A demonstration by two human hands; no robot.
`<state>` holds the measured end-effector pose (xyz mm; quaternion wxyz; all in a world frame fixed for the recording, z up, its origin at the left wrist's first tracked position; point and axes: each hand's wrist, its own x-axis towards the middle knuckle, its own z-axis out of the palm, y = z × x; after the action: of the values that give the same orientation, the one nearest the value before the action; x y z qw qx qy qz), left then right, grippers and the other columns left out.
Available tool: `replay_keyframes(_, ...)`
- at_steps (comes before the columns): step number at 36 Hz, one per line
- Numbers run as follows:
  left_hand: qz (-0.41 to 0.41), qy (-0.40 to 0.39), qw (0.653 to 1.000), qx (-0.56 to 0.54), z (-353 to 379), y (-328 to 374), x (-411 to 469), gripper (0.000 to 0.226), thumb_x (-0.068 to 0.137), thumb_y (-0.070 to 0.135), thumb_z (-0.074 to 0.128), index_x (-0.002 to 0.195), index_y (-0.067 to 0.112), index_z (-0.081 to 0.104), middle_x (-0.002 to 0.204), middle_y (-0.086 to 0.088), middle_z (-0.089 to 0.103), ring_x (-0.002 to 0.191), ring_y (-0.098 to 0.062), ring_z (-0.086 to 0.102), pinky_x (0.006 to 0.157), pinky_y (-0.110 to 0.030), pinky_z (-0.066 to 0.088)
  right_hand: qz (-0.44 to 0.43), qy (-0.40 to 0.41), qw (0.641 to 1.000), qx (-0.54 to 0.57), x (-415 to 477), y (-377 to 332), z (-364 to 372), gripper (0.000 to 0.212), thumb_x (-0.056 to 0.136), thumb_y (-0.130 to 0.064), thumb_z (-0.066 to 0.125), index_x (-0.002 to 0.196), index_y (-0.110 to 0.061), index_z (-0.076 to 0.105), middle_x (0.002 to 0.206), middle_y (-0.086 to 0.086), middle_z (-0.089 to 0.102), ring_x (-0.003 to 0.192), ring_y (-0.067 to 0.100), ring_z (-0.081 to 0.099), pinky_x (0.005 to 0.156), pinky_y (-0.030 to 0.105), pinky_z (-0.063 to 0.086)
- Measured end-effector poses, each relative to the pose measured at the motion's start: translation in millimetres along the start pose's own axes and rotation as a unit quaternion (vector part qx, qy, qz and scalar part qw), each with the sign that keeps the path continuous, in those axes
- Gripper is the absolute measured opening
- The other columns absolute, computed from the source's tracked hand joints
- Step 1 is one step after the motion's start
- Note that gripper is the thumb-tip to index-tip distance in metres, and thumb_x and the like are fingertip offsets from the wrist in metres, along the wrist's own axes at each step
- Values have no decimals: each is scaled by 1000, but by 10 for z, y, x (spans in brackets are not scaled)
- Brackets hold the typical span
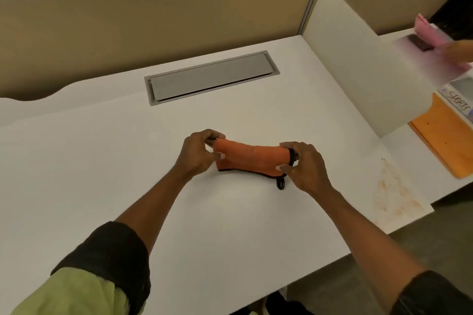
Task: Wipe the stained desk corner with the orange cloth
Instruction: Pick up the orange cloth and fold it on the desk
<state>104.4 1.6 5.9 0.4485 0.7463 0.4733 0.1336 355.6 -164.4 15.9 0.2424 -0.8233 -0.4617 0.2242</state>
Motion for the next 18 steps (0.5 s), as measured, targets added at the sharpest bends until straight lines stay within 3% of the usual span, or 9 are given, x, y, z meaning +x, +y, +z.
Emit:
replay_keyframes(3,35,-35,998,50,219,181,39,45,83,6,92,124,18,79,116,3,77,106,-14,65,86,-7,42,10,28,999,-23,-219,245,-113,45,76,-24,88,119,-23,73,107,2,72,102,27,60,89,41,51)
replay_keyframes(5,64,-48,994,72,367,295,67,35,89,10,88,122,19,80,111,7,74,106,-13,61,94,-21,49,29,46,998,-29,-376,405,-177,33,77,-29,88,107,-26,76,98,3,66,102,27,55,83,36,47)
replay_keyframes(7,88,-53,991,91,520,398,106,24,94,17,84,118,20,80,110,7,67,112,-15,54,98,-32,46,52,60,997,-10,-538,554,-241,27,75,-32,90,98,-29,78,103,3,61,107,24,50,85,32,44)
replay_keyframes(10,111,-77,987,90,727,569,153,20,98,29,82,116,24,77,123,0,57,124,-16,40,98,-27,36,117,56,986,107,-782,725,-387,26,74,-31,91,96,-28,77,113,-3,63,106,17,60,89,31,53)
replay_keyframes(13,103,-137,984,43,932,749,172,11,101,33,79,104,27,71,123,5,68,122,-16,56,90,-21,42,165,55,970,167,-1037,894,-504,18,78,-36,87,91,-30,75,89,-7,75,87,18,71,80,39,58)
replay_keyframes(16,69,-176,982,-4,1102,876,145,16,104,34,75,107,19,70,118,2,76,118,-20,69,97,-37,58,173,86,964,183,-1250,1005,-499,18,81,-39,85,94,-33,74,86,-10,76,83,13,73,79,41,62)
replay_keyframes(18,75,-176,981,15,1282,984,118,24,106,39,70,112,16,68,117,-2,75,112,-22,69,94,-41,58,180,111,952,222,-1394,1115,-488,20,82,-35,86,97,-34,73,89,-10,78,85,11,75,81,42,64)
